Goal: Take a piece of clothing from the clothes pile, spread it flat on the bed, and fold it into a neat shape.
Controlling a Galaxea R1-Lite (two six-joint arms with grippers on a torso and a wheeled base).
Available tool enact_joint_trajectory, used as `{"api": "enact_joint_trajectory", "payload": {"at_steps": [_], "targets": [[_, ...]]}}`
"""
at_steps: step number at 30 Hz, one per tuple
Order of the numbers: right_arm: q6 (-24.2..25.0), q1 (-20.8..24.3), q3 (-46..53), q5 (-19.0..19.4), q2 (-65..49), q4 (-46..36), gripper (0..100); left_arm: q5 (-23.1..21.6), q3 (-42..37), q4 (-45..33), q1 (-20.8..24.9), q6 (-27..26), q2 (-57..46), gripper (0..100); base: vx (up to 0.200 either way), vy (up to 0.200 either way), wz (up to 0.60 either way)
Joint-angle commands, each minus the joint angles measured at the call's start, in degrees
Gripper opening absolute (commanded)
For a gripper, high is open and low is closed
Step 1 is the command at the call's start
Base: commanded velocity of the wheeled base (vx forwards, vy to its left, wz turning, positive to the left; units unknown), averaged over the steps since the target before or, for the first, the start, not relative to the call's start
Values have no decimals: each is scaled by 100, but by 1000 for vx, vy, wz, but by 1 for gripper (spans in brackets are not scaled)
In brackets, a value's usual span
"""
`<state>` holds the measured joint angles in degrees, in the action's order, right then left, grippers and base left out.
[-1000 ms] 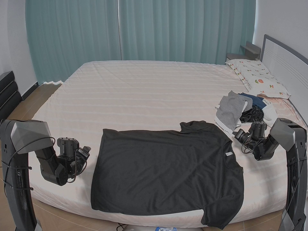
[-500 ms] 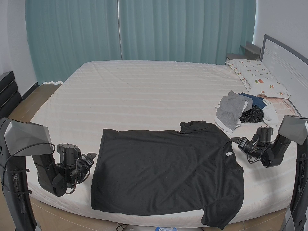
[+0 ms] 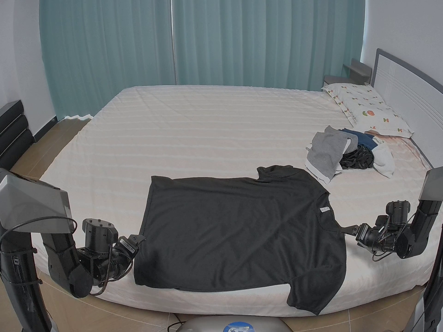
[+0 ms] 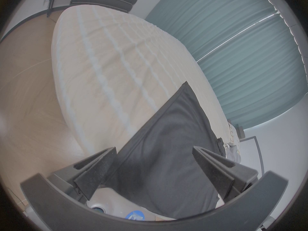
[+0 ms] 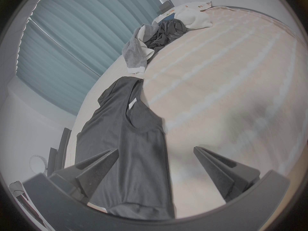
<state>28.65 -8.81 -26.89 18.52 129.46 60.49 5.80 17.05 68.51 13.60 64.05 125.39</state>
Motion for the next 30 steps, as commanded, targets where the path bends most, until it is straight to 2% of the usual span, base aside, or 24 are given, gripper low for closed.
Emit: {"api": "enact_joint_trajectory", "payload": {"at_steps": [1,6,13,26,27,30], "targets": [[-35,-68,96,82,114,33,100,-97,-123,4,46,29,-24,100,0,0,0],[18,-33,228,231,325,464,100,-106,-97,13,46,37,38,100,0,0,0],[71,266,299,179,685,1140,100,-106,-97,13,46,37,64,100,0,0,0],[71,495,176,126,826,1167,100,-114,26,13,2,37,47,100,0,0,0],[62,486,202,126,826,1167,0,-114,26,13,2,37,47,100,0,0,0],[53,468,263,117,773,1158,0,-114,8,13,-7,37,55,100,0,0,0]]}}
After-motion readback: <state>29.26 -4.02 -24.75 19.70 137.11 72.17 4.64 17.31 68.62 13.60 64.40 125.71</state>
